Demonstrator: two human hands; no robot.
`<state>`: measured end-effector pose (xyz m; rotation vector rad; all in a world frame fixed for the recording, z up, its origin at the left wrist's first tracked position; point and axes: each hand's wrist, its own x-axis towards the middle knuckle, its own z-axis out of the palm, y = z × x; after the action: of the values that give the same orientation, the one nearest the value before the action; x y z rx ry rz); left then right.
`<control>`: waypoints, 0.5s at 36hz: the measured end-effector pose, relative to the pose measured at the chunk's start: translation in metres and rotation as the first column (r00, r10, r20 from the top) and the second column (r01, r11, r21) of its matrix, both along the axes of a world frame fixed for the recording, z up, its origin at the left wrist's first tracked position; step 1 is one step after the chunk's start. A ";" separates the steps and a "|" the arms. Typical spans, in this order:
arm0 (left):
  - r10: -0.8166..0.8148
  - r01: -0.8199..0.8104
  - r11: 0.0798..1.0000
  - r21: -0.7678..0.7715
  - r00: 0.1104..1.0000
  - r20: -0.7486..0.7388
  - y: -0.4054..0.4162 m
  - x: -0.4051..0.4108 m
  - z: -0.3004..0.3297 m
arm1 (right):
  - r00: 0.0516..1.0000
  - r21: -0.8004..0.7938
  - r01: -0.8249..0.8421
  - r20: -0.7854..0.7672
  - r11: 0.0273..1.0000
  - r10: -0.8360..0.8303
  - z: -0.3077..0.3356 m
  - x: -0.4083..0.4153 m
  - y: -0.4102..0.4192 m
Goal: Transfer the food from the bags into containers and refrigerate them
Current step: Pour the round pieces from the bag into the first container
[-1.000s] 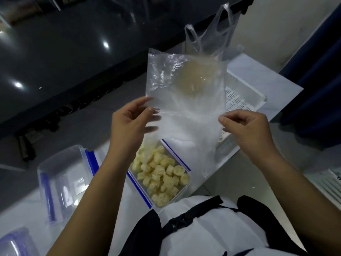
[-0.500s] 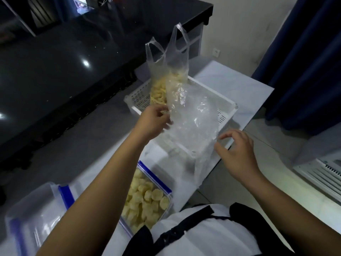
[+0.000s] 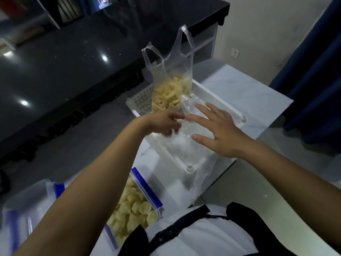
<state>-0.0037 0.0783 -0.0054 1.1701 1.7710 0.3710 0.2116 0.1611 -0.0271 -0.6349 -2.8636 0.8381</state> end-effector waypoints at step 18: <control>-0.025 0.013 1.000 -0.027 0.833 -0.552 -0.065 0.076 -0.052 | 0.697 0.104 -0.045 0.716 0.994 -0.044 -0.069 -0.035 0.035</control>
<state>0.0723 0.0138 -0.0577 1.3703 2.2491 -0.0146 0.1762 0.1965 -0.0963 -1.1733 -3.5578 0.4687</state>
